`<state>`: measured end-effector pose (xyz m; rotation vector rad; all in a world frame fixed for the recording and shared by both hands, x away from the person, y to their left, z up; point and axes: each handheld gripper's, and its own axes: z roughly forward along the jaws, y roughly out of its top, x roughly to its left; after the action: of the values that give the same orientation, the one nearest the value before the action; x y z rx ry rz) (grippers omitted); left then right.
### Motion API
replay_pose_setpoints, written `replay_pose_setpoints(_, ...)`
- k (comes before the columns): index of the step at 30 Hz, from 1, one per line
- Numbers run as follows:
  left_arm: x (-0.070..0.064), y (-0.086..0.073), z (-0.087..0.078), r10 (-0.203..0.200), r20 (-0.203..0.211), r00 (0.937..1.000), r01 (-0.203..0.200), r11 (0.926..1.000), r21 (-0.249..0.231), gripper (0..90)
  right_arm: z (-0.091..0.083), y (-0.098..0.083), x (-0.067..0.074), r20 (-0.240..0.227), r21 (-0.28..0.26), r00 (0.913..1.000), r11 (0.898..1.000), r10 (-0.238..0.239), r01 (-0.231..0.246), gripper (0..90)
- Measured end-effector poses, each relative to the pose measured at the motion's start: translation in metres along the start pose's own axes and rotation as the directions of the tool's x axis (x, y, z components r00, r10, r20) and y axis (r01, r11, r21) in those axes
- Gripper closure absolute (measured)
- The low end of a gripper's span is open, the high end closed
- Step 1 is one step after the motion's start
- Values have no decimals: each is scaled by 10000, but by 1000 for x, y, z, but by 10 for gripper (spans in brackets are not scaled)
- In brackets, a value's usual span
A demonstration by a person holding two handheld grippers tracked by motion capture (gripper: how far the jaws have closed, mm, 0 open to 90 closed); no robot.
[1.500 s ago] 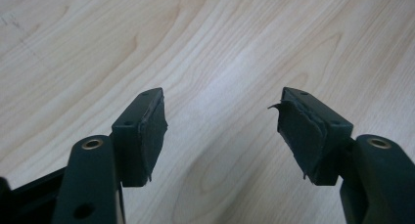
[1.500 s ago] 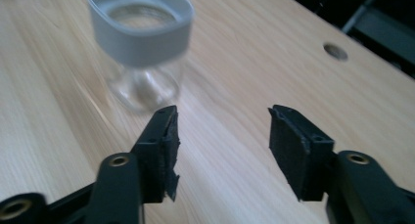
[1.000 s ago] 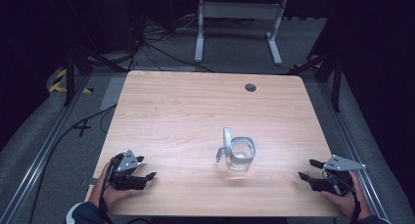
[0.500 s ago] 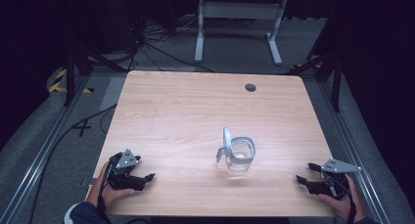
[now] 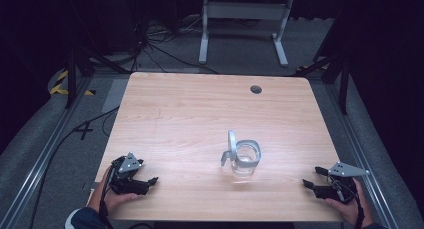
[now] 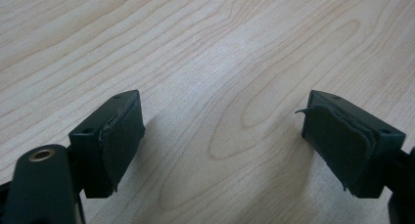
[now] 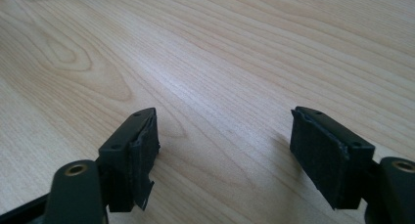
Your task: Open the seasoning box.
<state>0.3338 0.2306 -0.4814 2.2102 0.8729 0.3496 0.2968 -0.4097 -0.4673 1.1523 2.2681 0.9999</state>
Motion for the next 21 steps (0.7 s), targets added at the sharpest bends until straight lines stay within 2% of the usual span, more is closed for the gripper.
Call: replay_pose_setpoints(21, -1, 0, 0, -89, -50, 9999, 89, 10000, -11, 159, 0, 0, 0, -17, -6, 10000, 10000, -10, 10, 260)
